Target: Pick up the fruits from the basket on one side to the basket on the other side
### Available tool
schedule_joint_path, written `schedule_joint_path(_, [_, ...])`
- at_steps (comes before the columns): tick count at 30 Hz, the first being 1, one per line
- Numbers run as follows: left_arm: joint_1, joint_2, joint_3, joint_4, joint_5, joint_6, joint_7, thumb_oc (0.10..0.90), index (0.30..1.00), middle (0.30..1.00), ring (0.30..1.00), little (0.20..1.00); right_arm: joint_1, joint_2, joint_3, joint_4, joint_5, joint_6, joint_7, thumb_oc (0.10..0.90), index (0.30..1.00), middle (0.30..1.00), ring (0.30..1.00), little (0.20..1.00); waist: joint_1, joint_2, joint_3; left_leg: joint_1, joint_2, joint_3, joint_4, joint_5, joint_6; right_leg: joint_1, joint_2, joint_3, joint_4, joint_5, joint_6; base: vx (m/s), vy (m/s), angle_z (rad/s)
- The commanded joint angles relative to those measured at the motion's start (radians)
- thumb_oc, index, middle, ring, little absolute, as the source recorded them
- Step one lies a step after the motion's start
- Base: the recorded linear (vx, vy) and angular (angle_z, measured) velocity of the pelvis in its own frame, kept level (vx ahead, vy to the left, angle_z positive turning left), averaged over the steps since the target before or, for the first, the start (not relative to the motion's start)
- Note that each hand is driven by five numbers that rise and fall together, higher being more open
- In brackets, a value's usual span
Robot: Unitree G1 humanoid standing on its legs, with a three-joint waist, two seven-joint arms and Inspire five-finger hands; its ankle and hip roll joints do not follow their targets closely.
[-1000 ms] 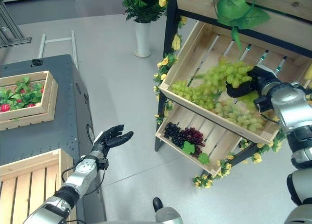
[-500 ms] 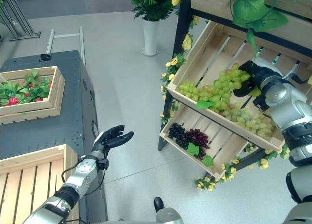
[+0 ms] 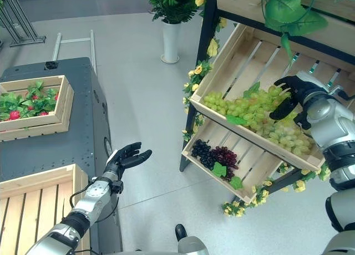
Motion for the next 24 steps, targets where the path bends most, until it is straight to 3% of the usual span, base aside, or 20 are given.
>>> schedule_joint_path(1, [-0.102, 0.027, -0.032, -0.077, -0.019, -0.083, 0.005, 0.800, 0.900, 0.900, 0.900, 0.900, -0.158, -0.093, -0.002, 0.077, -0.089, -0.001, -0.054, 0.800, 0.900, 0.900, 0.900, 0.900, 0.016, -0.002, -0.072, 0.032, -0.005, -0.032, 0.010, -0.096, -0.009, 0.020, 0.021, -0.018, 0.002, -0.013, 0.014, 0.00, 0.000, 0.00])
schedule_joint_path(7, [-0.106, 0.037, -0.024, -0.076, -0.005, -0.085, 0.012, 0.800, 0.900, 0.900, 0.900, 0.900, -0.148, -0.111, 0.022, 0.083, -0.084, 0.032, 0.080, 0.800, 0.900, 0.900, 0.900, 0.900, 0.006, -0.005, -0.077, 0.032, -0.003, -0.021, 0.010, -0.094, -0.012, 0.014, 0.022, -0.011, 0.002, -0.009, 0.014, 0.00, 0.000, 0.00])
schedule_joint_path(15, [-0.097, 0.049, -0.017, -0.092, -0.010, -0.071, 0.018, 0.800, 0.900, 0.900, 0.900, 0.900, -0.114, -0.143, -0.019, 0.035, -0.092, -0.021, 0.024, 0.800, 0.900, 0.900, 0.900, 0.900, -0.008, -0.002, -0.082, 0.029, -0.002, -0.009, 0.010, -0.093, -0.013, 0.008, 0.026, -0.002, 0.002, -0.006, 0.015, -0.01, 0.001, -0.01])
schedule_joint_path(18, [-0.082, 0.053, -0.006, -0.088, -0.010, -0.073, 0.009, 0.800, 0.900, 0.900, 0.900, 0.900, -0.056, -0.145, -0.087, -0.056, -0.095, -0.021, -0.018, 0.800, 0.900, 0.900, 0.900, 0.900, -0.017, 0.002, -0.083, 0.031, -0.003, -0.007, 0.010, -0.096, -0.009, 0.008, 0.028, 0.005, 0.003, -0.008, 0.015, 0.00, 0.004, -0.01])
schedule_joint_path(24, [-0.030, 0.039, 0.068, -0.064, -0.014, -0.068, -0.005, 0.800, 0.900, 0.900, 0.900, 0.900, 0.301, -0.085, -0.419, -0.474, -0.123, -0.051, -0.072, 0.800, 0.900, 0.900, 0.900, 0.900, -0.061, 0.024, -0.082, 0.037, -0.006, 0.006, 0.010, -0.103, -0.002, 0.003, 0.032, 0.025, 0.006, -0.011, 0.018, 0.01, 0.021, -0.06])
